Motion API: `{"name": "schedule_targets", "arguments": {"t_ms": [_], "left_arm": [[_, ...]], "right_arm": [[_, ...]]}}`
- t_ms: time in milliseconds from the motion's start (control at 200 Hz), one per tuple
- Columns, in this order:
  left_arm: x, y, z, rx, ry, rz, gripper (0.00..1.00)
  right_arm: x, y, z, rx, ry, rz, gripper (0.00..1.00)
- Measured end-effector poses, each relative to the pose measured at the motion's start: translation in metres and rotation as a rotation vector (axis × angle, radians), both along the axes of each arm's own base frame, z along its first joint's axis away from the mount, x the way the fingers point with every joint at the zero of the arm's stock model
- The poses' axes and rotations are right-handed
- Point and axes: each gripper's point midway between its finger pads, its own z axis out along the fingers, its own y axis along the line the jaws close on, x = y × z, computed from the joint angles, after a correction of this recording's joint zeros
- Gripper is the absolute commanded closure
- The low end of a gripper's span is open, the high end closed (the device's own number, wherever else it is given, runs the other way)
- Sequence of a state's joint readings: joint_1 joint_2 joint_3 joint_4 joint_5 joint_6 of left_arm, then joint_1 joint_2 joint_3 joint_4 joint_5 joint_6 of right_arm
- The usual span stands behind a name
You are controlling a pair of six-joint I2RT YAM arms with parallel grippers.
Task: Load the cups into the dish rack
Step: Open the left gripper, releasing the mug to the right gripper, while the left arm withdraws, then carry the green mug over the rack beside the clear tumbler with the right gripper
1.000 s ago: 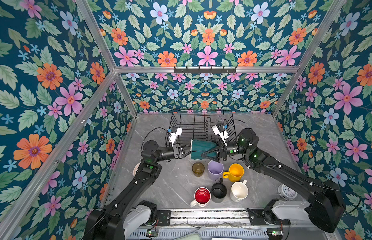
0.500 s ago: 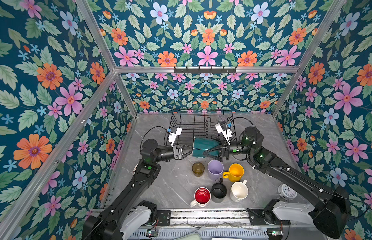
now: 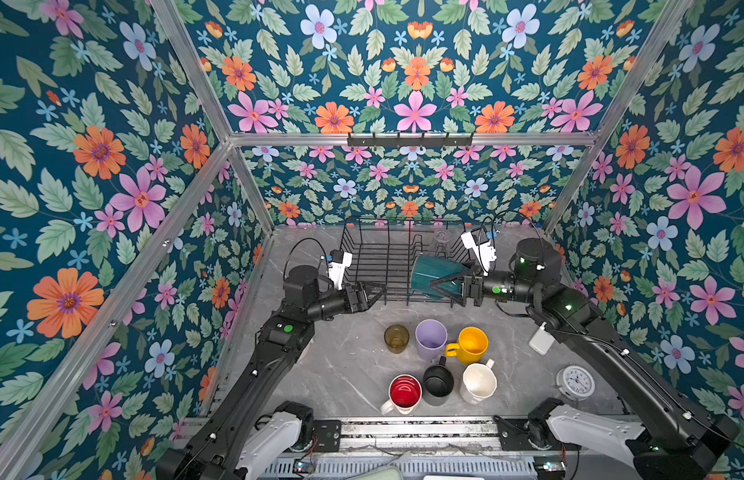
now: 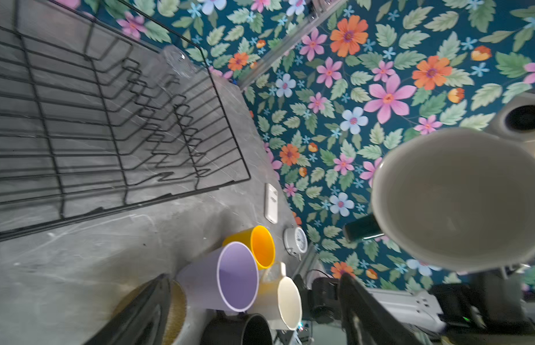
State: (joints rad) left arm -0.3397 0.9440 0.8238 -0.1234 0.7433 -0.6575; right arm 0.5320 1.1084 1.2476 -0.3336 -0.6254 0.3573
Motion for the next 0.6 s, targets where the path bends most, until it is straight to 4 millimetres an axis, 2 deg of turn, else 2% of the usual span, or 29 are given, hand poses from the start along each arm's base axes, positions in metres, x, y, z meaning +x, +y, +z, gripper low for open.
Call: {"name": "schedule_targets", "arguments": {"t_ms": [100,325,450,600], "left_arm": [[0.006,0.017,-0.002,0.066,-0.024,0.1,0.06],[0.008,0.071,-0.002,0.225,-0.113,0.38,0.02],[0.001,0.095,-0.003,0.27,-0.157,0.488,0.01],[-0.007,0.111,-0.007,0.293,-0.192,0.557,0.0]], "right_arm": [[0.015,-0.015,-0.007,-0.106,0.04,-0.12,1.0],[0.039,-0.045,-0.029,-0.332,0.094,-0.297,1.0],[0.05,-0.053,-0.041,-0.428,0.121,-0.344,1.0],[0.069,-0.056,-0.055,-0.521,0.148,-0.373,1.0]]}}
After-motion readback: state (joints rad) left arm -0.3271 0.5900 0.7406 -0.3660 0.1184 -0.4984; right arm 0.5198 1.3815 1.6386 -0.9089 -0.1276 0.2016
